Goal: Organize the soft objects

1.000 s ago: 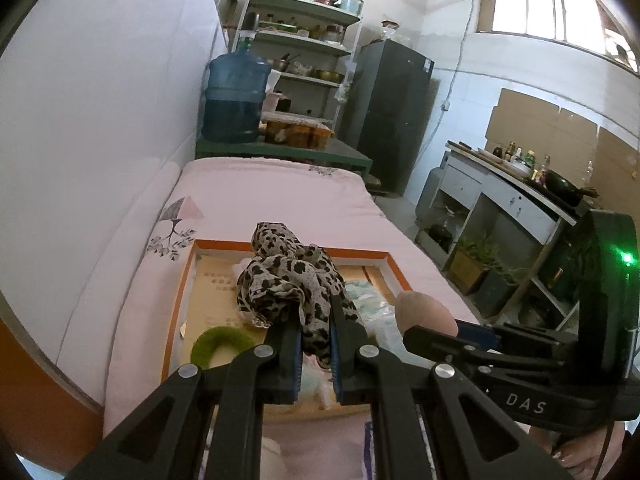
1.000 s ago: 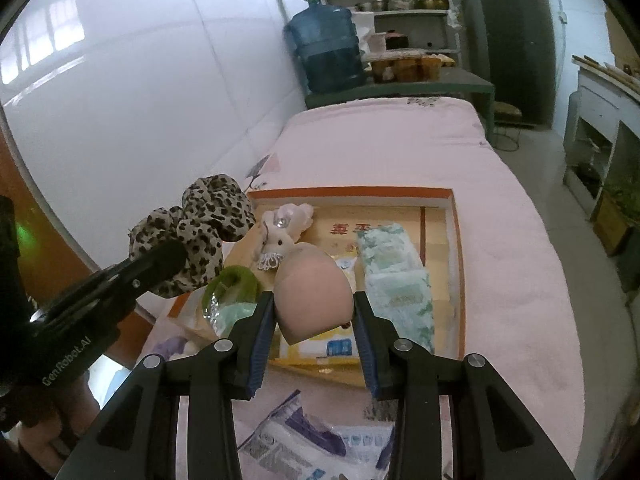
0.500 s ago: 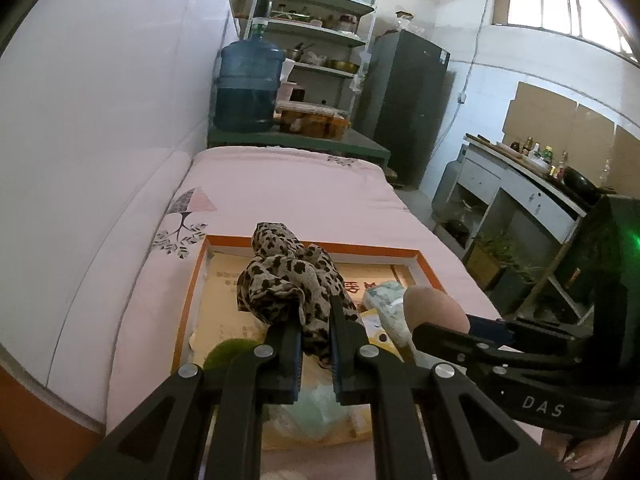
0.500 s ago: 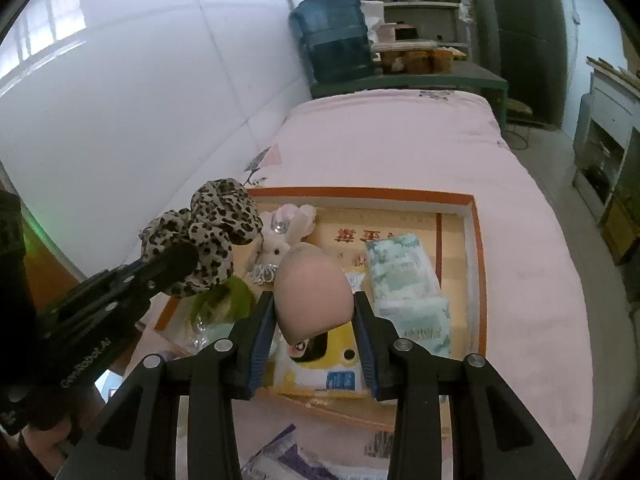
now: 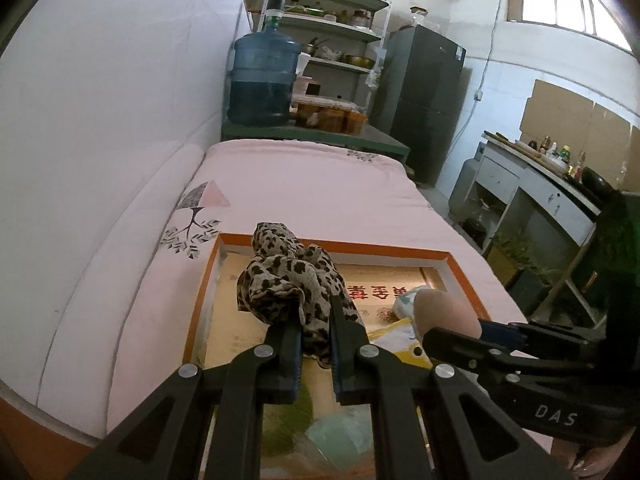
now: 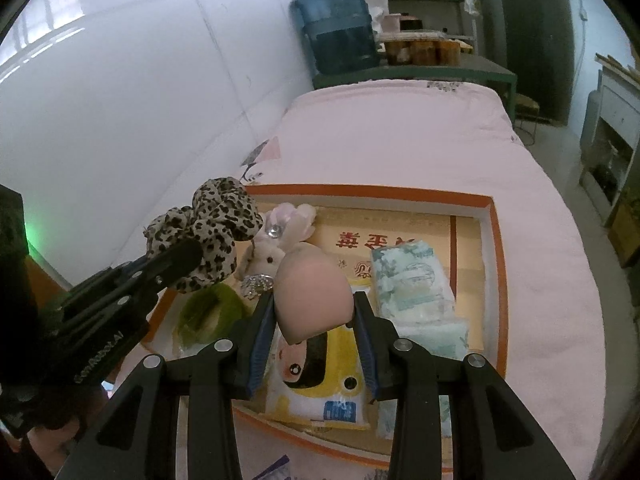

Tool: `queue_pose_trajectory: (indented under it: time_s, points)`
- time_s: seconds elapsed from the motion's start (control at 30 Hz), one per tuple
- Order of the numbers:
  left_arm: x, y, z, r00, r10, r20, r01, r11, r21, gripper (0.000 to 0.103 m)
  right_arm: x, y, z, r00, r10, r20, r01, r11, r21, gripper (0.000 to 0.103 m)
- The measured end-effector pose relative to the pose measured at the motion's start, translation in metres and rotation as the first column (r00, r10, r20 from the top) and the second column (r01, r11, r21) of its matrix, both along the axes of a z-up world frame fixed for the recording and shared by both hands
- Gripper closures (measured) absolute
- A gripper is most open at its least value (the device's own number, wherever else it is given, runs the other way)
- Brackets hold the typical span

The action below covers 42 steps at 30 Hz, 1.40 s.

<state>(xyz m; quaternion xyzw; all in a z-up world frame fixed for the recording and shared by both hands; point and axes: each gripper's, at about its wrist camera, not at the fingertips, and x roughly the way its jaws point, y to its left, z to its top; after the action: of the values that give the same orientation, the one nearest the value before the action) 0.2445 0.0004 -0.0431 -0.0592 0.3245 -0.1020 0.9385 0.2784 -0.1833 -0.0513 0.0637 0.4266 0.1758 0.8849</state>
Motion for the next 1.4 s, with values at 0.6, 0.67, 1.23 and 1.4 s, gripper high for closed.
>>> queue_pose_trajectory:
  time_s: [0.6, 0.67, 1.23, 1.4]
  points:
    - [0.015, 0.010, -0.027, 0.999, 0.019, -0.046, -0.019, 1.000, -0.011, 0.092, 0.022, 0.010, -0.019, 0.999, 0.013, -0.029, -0.014, 1.000, -0.008, 0.064]
    - [0.016, 0.012, -0.030, 0.998, 0.019, -0.052, -0.020, 1.000, -0.014, 0.092, 0.024, 0.012, -0.022, 0.999, 0.014, -0.035, -0.015, 1.000, -0.008, 0.064]
    - [0.023, 0.019, -0.042, 0.995, 0.005, -0.097, -0.010, 0.999, -0.053, 0.092, 0.041, 0.028, -0.036, 0.998, 0.034, -0.061, -0.036, 0.999, -0.023, 0.064]
    - [0.025, 0.021, -0.043, 0.995, 0.001, -0.100, -0.007, 0.998, -0.060, 0.092, 0.044, 0.032, -0.039, 0.997, 0.038, -0.062, -0.040, 0.999, -0.032, 0.064]
